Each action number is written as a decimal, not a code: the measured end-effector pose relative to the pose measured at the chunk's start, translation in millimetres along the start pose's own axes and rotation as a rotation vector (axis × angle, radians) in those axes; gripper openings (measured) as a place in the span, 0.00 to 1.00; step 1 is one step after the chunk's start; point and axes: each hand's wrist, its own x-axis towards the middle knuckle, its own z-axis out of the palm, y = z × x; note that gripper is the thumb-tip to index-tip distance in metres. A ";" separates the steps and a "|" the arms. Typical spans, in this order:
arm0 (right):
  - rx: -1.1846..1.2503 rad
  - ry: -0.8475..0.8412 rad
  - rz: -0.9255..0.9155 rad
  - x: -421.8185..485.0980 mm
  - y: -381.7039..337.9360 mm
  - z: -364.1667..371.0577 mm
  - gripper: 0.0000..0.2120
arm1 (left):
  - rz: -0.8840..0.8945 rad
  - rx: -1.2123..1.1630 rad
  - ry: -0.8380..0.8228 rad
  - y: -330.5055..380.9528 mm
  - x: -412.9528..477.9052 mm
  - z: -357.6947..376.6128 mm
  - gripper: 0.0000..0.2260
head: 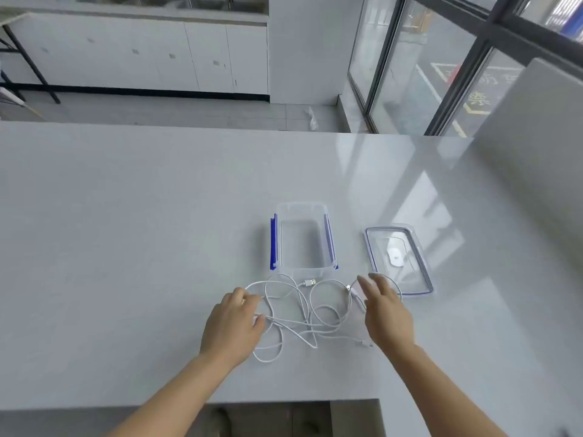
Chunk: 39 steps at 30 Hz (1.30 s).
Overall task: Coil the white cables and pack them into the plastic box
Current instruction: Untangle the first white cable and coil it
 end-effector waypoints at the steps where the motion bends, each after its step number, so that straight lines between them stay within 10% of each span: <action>1: -0.022 -0.020 -0.004 7.2 4.4 -0.8 0.33 | 0.013 -0.003 -0.017 2.8 0.3 0.6 0.16; 9: -0.130 -0.107 -0.022 28.9 13.1 -12.5 0.07 | -0.010 -0.030 -0.083 19.8 -0.6 0.5 0.16; 16: 0.282 0.083 0.094 13.4 -9.9 -86.1 0.07 | -0.014 -0.333 0.014 37.0 2.9 -18.2 0.16; 21: 0.476 0.222 -0.158 2.7 -50.1 -147.4 0.04 | 0.173 -0.643 0.037 92.2 10.1 -70.2 0.29; 26: 0.837 0.166 -0.133 2.9 -72.0 -177.4 0.05 | 0.169 -0.617 -0.028 103.6 32.8 -86.9 0.08; 32: 0.588 0.199 -0.153 7.0 -75.2 -162.6 0.16 | 0.144 -0.901 -0.077 83.3 23.3 -95.8 0.10; 39: 0.894 0.002 -0.541 -13.1 -102.0 -134.4 0.36 | 0.042 -1.141 -0.209 77.0 21.7 -115.9 0.15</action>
